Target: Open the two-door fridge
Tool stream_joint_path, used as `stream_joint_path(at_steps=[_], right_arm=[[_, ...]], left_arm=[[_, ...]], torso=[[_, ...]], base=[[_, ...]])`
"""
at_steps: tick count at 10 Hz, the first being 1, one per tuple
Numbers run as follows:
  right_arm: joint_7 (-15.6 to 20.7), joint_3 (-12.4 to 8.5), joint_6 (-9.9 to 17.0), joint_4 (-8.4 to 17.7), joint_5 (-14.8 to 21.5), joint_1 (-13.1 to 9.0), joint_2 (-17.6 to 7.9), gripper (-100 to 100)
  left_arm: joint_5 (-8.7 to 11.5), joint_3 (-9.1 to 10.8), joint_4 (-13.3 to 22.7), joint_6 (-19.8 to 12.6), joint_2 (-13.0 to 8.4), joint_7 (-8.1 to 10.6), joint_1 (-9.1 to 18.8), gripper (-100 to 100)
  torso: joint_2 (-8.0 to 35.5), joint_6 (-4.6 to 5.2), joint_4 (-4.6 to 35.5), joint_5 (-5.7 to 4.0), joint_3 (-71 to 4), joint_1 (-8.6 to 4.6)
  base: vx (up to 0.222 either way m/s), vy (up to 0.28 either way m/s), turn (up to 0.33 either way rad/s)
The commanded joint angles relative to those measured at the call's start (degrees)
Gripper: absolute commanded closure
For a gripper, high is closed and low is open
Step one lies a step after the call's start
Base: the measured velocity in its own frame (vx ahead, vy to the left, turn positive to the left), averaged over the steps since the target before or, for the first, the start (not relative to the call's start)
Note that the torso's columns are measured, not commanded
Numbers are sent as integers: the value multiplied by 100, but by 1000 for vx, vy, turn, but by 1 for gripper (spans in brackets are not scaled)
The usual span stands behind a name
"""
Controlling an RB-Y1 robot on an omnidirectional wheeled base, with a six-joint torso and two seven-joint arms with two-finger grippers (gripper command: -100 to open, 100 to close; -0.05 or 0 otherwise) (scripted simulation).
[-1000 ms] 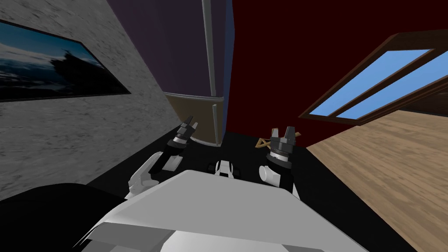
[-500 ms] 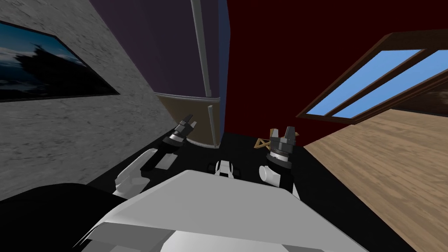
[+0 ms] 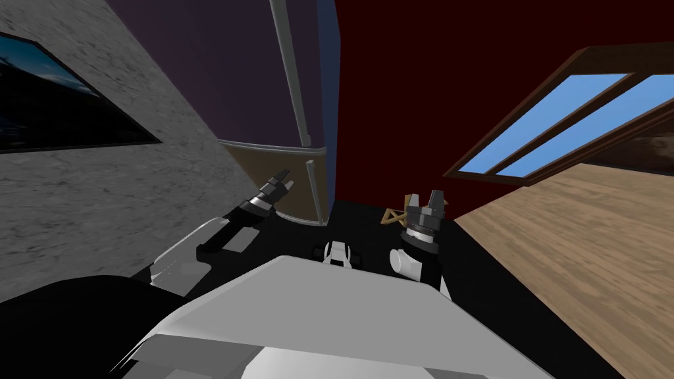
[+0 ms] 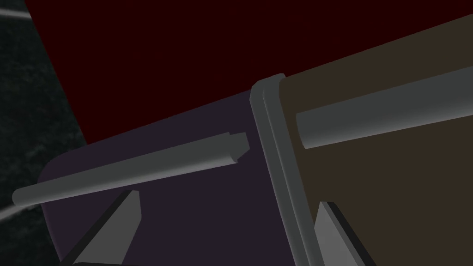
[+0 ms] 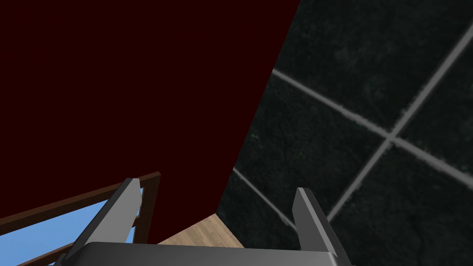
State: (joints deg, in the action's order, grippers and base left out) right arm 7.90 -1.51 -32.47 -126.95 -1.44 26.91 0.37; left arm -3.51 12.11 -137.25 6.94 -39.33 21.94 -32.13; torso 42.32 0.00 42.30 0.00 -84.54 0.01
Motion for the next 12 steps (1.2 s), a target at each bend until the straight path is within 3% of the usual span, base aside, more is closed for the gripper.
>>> stream_joint_path(at_steps=[1, 2, 3, 5, 6, 8, 9, 12], right_arm=[[0, 0, 0, 0, 0, 0, 0, 0], [0, 0, 0, 0, 0, 0, 0, 0], [0, 0, 0, 0, 0, 0, 0, 0], [0, 0, 0, 0, 0, 0, 0, 0], [0, 0, 0, 0, 0, 0, 0, 0], [0, 0, 0, 0, 0, 0, 0, 0], [0, 0, 0, 0, 0, 0, 0, 0], [0, 0, 0, 0, 0, 0, 0, 0]], left_arm=[[40, 207, -42, -258, -394, 173, -6, -100], [59, 339, -76, -425, -566, 267, -24, -100], [59, 339, -76, -425, -668, 267, -24, -100], [93, 606, -126, -766, -1054, 434, -67, -100], [93, 606, -126, -766, -1145, 434, -67, -100], [122, 875, -161, -1113, -1536, 571, -117, -100], [122, 875, -161, -1113, -1589, 571, -117, -100], [158, 1269, -199, -1629, -2137, 725, -200, -100]], torso=[[2, -1, 0, 0, 1, 1], [-3, 0, -1, 0, -2, 2], [-15, 0, -4, -2, -9, -7], [-5, 0, -2, 0, -3, -1], [-5, 0, -2, -1, -4, -3], [4, -1, 1, 1, 2, 4], [-6, 0, -2, 0, -4, 0], [-4, -1, -1, -1, -3, -2]], base=[[73, -8, -39], [110, -31, -57], [91, -26, -19], [97, -26, -33], [69, -20, -10], [81, -13, -11], [68, -8, -4], [69, -9, 7]])
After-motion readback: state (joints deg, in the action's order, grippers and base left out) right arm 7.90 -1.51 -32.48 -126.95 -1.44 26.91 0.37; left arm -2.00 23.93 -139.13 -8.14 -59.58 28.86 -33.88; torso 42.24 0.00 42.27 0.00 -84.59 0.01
